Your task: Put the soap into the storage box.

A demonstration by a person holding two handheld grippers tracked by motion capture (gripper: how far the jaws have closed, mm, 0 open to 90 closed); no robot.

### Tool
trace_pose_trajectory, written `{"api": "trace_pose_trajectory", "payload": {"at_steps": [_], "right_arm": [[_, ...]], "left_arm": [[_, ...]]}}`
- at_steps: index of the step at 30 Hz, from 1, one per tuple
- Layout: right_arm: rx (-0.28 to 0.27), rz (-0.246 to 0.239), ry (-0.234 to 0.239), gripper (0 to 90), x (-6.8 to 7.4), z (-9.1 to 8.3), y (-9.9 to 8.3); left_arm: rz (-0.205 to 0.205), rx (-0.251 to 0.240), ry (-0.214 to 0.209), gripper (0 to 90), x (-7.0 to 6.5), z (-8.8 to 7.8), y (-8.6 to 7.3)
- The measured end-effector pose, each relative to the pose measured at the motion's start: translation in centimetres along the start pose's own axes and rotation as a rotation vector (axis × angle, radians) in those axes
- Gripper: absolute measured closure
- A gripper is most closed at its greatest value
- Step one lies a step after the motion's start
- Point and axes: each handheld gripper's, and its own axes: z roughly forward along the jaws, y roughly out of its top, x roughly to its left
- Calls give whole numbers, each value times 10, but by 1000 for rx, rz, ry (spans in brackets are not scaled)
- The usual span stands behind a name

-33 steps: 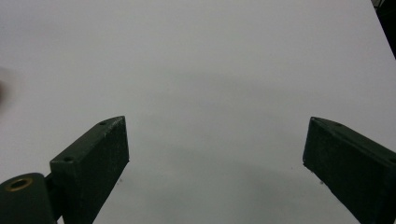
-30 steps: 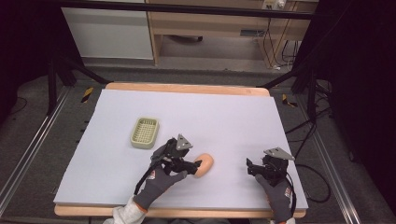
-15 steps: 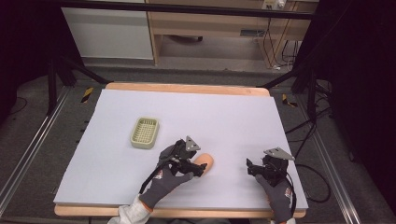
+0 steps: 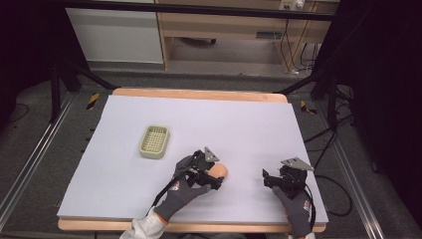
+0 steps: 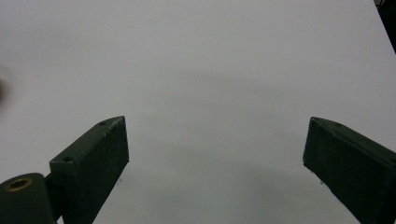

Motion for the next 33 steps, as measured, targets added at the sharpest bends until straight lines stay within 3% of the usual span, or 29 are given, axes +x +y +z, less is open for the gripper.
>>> {"api": "trace_pose_trajectory", "payload": {"at_steps": [17, 33], "right_arm": [[4, 0, 0, 72, 0, 1, 0], [8, 2, -2, 71, 0, 2, 0]], "left_arm": [[3, 72, -16, 235, -1, 17, -1], [12, 96, -9, 295, -3, 21, -1]]}}
